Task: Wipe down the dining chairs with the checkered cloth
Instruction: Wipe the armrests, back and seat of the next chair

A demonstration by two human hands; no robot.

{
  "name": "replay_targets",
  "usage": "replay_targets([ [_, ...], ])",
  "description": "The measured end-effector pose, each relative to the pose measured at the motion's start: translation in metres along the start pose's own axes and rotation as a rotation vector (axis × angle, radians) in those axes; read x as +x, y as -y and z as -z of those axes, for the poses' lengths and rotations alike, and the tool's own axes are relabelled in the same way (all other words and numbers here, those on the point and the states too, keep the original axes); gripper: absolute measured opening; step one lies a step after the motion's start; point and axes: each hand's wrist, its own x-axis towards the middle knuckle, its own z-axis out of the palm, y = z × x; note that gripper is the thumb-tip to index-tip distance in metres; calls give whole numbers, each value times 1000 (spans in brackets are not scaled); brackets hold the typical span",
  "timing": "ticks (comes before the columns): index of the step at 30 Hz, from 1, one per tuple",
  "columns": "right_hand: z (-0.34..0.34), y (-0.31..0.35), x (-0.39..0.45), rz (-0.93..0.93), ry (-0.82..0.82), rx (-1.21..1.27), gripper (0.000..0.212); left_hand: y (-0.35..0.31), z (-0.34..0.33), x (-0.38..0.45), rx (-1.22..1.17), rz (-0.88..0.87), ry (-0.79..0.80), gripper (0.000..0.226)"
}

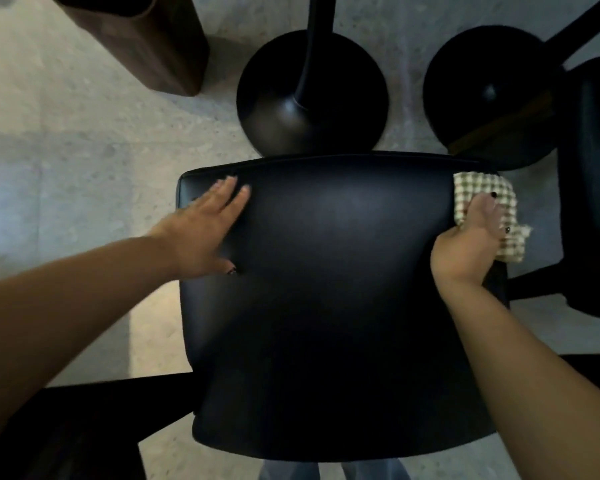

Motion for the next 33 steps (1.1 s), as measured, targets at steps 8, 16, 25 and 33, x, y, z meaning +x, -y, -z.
replay_targets([
  [8,-55,97,-85,113,2,165,69,80,-47,-46,-357,285,37,119],
  [16,-99,203,-147,632,344,151,61,67,-54,-50,-349,153,23,113],
  [25,-88,188,-137,1331,614,-272,46,58,-37,-45,-326,173,-18,115],
  [33,-34,108,-91,1079,612,-505,66,14,-22,-17,9,137,171,119],
])
